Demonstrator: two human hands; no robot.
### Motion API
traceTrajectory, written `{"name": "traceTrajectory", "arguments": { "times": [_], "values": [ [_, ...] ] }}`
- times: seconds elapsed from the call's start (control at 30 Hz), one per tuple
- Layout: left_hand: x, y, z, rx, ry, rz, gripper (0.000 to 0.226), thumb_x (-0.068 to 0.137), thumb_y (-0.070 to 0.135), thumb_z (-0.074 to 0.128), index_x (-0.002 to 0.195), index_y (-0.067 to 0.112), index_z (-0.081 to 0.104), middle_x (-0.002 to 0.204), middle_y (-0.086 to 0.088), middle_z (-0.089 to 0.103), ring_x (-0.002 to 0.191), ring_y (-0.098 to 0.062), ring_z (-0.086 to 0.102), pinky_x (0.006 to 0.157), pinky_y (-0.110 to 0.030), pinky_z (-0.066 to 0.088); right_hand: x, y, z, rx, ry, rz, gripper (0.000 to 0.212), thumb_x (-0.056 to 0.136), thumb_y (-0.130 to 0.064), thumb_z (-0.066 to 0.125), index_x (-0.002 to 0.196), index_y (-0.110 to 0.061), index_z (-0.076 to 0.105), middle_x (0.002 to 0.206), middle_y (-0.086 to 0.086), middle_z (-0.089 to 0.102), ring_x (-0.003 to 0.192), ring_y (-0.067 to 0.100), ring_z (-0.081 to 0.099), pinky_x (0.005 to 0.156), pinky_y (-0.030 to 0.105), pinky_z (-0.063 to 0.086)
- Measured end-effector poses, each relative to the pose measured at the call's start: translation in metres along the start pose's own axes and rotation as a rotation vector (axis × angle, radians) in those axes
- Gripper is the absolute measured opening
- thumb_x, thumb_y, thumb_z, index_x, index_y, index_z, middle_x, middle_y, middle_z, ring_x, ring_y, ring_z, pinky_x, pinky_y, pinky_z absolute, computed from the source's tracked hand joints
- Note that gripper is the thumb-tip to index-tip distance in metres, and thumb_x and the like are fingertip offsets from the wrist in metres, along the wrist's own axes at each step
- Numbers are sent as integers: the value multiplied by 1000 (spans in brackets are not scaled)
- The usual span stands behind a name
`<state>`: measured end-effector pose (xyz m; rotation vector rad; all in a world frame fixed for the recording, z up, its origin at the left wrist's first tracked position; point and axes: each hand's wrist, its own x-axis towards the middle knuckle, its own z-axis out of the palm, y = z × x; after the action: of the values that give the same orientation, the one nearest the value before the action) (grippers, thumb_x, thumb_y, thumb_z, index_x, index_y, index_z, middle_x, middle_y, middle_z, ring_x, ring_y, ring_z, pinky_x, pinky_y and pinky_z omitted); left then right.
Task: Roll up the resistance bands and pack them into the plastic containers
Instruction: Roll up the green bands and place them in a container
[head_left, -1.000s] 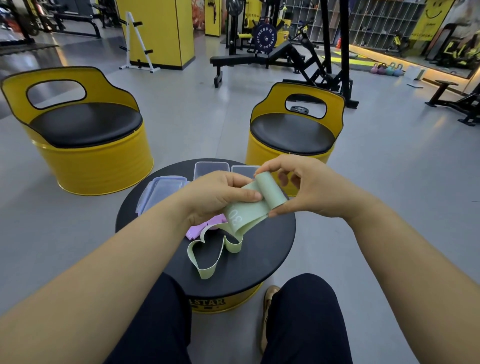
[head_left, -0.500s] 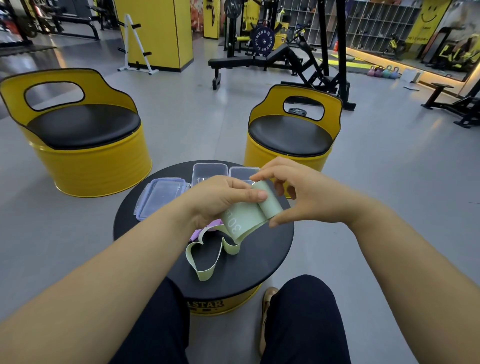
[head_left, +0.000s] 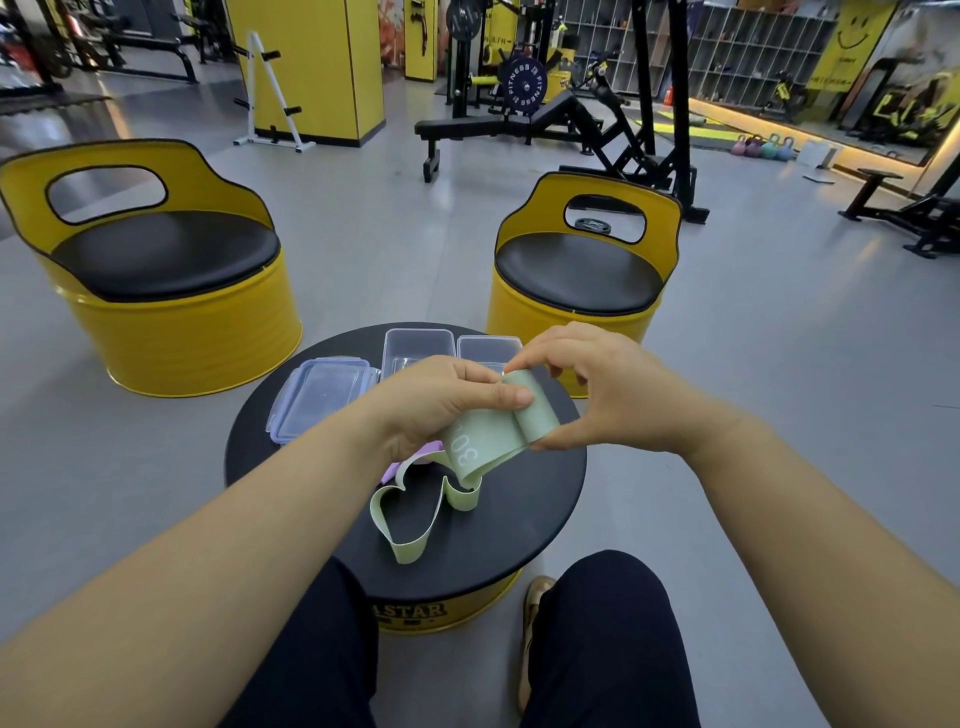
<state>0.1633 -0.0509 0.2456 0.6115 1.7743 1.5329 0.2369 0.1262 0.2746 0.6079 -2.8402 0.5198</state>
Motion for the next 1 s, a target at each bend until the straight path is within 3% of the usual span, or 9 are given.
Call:
{"name": "traceTrajectory", "arguments": {
  "times": [0.13,0.37,0.53,0.7,0.87,1.0],
  "values": [
    [-1,-2,0,4,-6,-2,27,58,30,75,78,12,73,76,-6,69,66,-17,64,63,-26,53,-2,-2,5,-19,-49,4,63,68,-35,82,124,-27,54,111,-20,46,97,-6,39,86,3,33],
    [-4,-5,-6,-38,-35,-6,32,70,40,71,85,11,73,89,-16,68,84,-30,61,80,-40,48,-6,3,-1,239,39,67,55,66,-21,85,112,-29,57,102,-22,54,85,4,50,69,12,43],
    [-3,-1,-9,-15,20,-29,26,60,29,74,76,9,71,75,-8,69,70,-21,62,69,-32,50,-9,6,-5,635,38,197,55,61,-10,85,107,-30,61,98,-19,64,91,4,58,81,27,53],
    [-4,1,-7,-8,33,-5,21,54,25,77,69,13,69,68,-3,66,61,-15,59,62,-27,48,-9,15,2,904,60,237,53,58,-1,77,104,-24,62,95,-17,68,95,3,62,77,20,53],
    [-5,-2,-7,-27,12,48,26,57,23,76,79,13,66,72,-1,68,63,-13,61,61,-22,49,-10,15,3,924,42,241,57,54,-2,82,102,-24,62,93,-16,69,93,3,63,77,20,54],
    [-4,-5,-10,-54,-37,36,19,75,8,70,93,16,69,85,-2,72,71,-14,66,68,-24,54,-7,9,-1,751,-11,229,54,57,-12,81,105,-29,61,98,-13,65,93,7,61,82,23,55]
  ]
}}
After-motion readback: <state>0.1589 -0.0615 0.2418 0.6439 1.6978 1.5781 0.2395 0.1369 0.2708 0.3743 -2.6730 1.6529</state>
